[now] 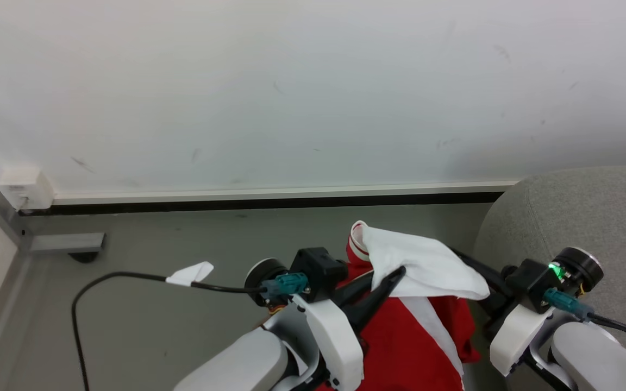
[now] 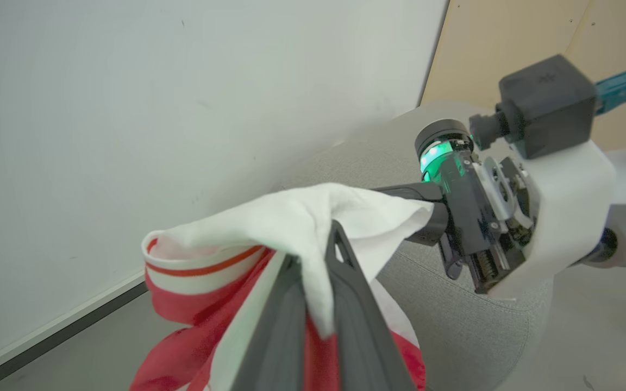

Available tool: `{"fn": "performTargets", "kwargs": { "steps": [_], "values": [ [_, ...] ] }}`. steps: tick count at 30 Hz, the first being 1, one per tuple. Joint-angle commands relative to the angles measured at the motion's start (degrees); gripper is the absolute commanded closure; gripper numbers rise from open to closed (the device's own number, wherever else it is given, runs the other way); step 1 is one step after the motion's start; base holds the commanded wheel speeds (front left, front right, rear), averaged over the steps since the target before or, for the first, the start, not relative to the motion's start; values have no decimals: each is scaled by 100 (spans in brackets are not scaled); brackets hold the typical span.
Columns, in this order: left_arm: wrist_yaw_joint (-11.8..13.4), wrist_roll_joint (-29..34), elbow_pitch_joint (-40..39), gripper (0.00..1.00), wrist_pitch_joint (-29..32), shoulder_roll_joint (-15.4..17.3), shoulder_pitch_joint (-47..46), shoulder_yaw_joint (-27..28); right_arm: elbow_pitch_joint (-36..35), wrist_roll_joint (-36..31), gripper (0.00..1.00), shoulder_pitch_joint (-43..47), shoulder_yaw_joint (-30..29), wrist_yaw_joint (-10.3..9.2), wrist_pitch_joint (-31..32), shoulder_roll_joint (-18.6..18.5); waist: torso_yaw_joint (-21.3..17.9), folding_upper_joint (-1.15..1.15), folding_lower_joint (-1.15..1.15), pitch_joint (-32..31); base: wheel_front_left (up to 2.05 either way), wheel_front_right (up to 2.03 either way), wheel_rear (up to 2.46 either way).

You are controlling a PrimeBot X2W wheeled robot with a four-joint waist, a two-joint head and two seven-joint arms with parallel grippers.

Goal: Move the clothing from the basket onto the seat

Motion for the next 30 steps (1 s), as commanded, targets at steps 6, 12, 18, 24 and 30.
{"fn": "performTargets", "kwargs": {
  "steps": [6,12,18,24,30],
  "values": [
    [133,7,170,76,-137,55,-4,67,87,-9,100,50,-573,-13,-19,160,11,0,-1,36,0,0,0],
    [235,76,360,0,-298,57,0,92,99,-173,100,124,-950,-13,-19,278,42,0,-1,75,0,0,0],
    [290,66,501,0,-349,45,-15,103,-21,-198,100,186,-1148,-13,-21,332,23,0,-1,102,0,0,0],
    [318,29,576,0,-395,38,37,86,-169,-188,100,226,-1274,-13,-21,251,-138,0,-1,99,0,0,0],
    [322,6,548,0,-426,40,55,69,-283,-207,100,287,-1393,-13,-21,150,-423,0,-1,95,0,0,0]
  ]
}}
